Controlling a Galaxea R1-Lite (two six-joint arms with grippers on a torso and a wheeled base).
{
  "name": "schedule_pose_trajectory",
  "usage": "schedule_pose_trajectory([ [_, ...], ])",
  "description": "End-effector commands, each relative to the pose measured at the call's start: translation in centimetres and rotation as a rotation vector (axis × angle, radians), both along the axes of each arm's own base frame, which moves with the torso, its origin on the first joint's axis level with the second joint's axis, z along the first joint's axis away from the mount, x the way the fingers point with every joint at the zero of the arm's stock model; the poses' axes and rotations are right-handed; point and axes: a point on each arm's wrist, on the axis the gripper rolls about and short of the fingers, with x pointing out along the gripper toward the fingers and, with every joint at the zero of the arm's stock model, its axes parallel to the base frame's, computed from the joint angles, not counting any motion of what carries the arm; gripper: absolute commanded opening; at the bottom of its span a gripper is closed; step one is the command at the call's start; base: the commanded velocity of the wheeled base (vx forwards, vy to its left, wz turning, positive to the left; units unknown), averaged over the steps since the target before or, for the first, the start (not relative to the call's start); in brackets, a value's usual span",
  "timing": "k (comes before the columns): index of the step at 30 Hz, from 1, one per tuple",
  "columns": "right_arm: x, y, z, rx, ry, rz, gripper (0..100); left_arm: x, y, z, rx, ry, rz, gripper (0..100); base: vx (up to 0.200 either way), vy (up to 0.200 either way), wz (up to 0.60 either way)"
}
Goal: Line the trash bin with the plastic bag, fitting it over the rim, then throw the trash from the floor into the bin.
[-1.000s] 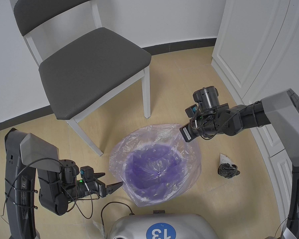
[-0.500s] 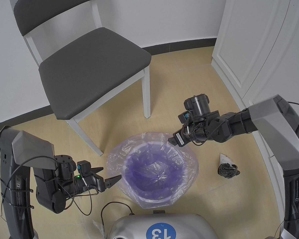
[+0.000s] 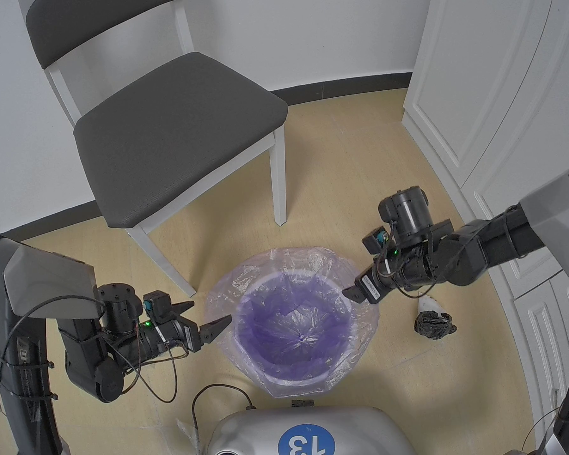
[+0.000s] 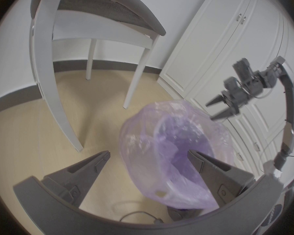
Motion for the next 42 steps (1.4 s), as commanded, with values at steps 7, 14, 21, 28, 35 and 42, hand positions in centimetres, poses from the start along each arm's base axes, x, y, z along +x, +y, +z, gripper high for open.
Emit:
schedule_pose_trajectory([
  [7,-2.7,-2.7,-2.5,-0.042,0.036,-0.019,100,2.3,-0.6,-1.1,0.032,0.012,0.059,100,0.0,0.0,0.0],
  [14,-2.5,-2.8,-2.9,-0.018,0.006,-0.032,100,3.3,-0.6,-2.4,0.048,0.014,0.061,100,0.0,0.0,0.0],
  [21,0.2,-3.6,-5.4,0.001,-0.023,-0.085,100,5.9,-0.3,-3.7,0.064,0.014,0.126,100,0.0,0.0,0.0],
  [28,1.1,-4.0,-7.7,-0.011,0.022,-0.102,100,6.1,-0.4,-4.4,0.069,0.032,0.124,100,0.0,0.0,0.0],
  [35,1.5,-4.1,-9.6,-0.021,0.047,-0.11,100,6.1,-0.4,-6.0,0.081,0.075,0.121,100,0.0,0.0,0.0],
  [42,2.9,-3.7,-11.8,-0.021,0.055,-0.117,100,6.7,-0.4,-7.7,0.087,0.095,0.12,100,0.0,0.0,0.0],
])
